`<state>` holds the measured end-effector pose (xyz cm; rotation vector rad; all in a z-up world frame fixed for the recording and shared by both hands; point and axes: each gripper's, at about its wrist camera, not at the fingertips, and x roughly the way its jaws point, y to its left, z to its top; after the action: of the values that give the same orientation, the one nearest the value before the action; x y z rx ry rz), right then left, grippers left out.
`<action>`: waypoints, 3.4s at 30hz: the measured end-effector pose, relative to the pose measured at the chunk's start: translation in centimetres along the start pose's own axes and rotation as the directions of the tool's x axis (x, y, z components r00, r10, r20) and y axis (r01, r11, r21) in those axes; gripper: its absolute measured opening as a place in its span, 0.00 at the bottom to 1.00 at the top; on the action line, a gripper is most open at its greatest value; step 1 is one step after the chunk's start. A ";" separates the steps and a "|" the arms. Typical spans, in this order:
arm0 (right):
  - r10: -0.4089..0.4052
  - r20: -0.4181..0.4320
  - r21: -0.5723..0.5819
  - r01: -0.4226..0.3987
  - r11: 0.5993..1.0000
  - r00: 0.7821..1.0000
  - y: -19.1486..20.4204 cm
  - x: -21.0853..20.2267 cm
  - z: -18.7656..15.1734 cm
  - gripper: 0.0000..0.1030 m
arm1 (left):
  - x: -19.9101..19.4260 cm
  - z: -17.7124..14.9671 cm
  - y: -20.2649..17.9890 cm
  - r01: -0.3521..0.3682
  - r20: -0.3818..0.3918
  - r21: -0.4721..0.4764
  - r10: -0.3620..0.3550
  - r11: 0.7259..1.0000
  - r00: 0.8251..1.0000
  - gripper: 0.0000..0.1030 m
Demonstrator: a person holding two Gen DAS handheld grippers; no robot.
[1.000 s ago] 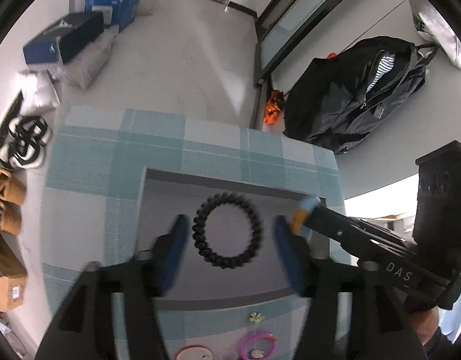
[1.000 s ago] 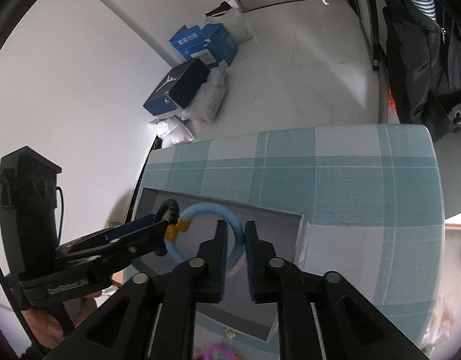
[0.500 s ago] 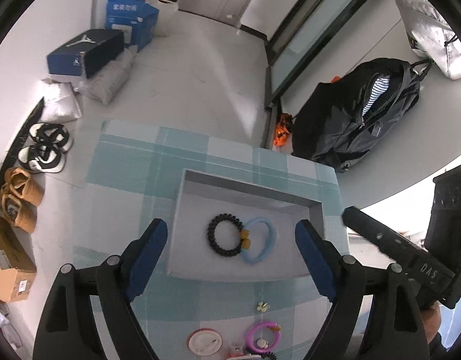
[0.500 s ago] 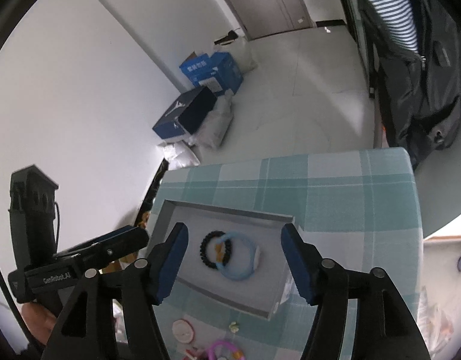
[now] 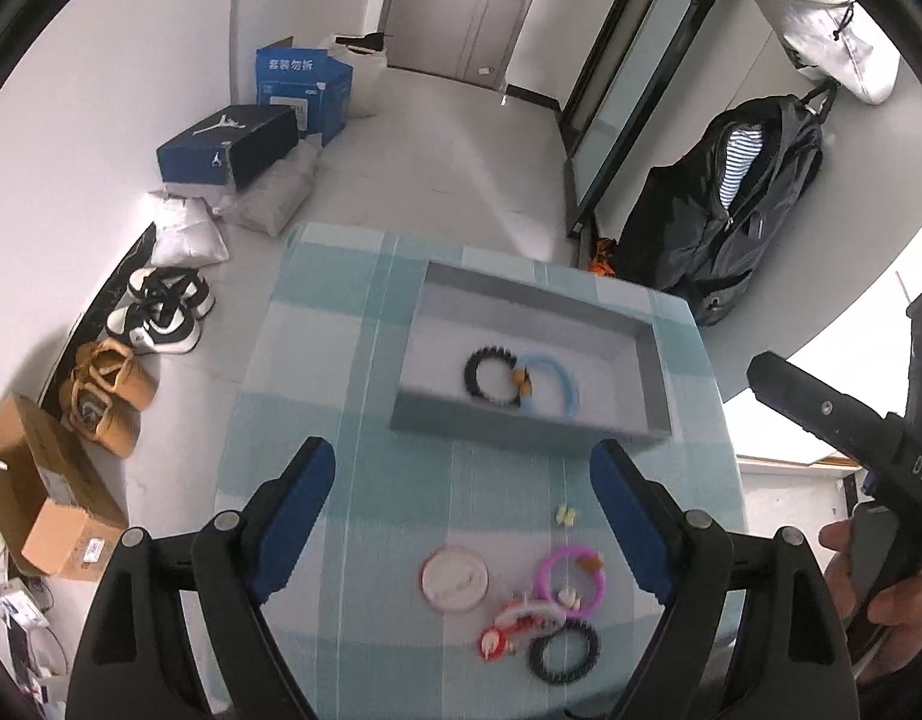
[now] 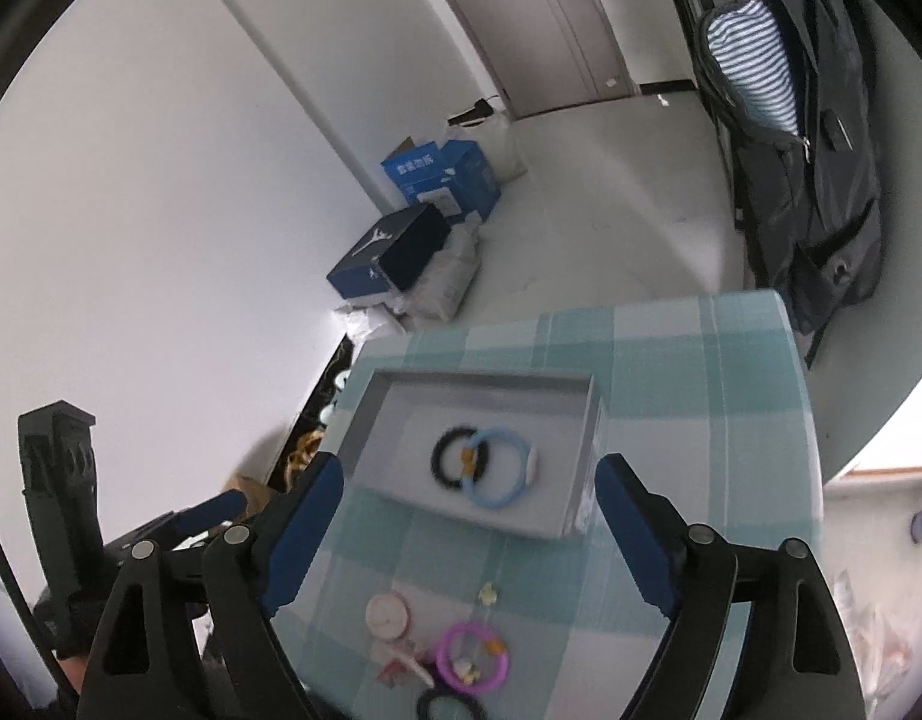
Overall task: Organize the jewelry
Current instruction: 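Lift both grippers out of the grey box back over the table, then grasp the white round badge with the right gripper and lift it, then grasp the red clip with the left gripper while the right holds the white badge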
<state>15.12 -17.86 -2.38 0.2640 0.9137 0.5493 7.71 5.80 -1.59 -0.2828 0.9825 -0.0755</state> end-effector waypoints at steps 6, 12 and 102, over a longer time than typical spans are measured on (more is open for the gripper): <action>-0.001 -0.029 -0.037 0.000 0.999 1.000 1.1 -0.4 -3.1 0.91 | -0.5 -3.0 0.4 -0.001 -0.019 -0.002 0.000 1.000 1.000 0.82; 0.027 -0.082 -0.075 -0.033 0.997 0.996 2.0 -0.2 -5.8 0.91 | 0.4 -6.6 1.1 0.007 -0.078 -0.018 -0.008 1.000 0.997 0.82; 0.054 -0.111 -0.101 -0.065 0.993 0.992 2.2 0.7 -7.1 0.04 | 3.8 -10.1 -1.0 0.049 -0.199 0.185 -0.011 0.982 0.980 0.15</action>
<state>8.97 -15.73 -6.12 0.1681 0.9804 0.6696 1.55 2.09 -9.66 -0.1164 1.1594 -0.2272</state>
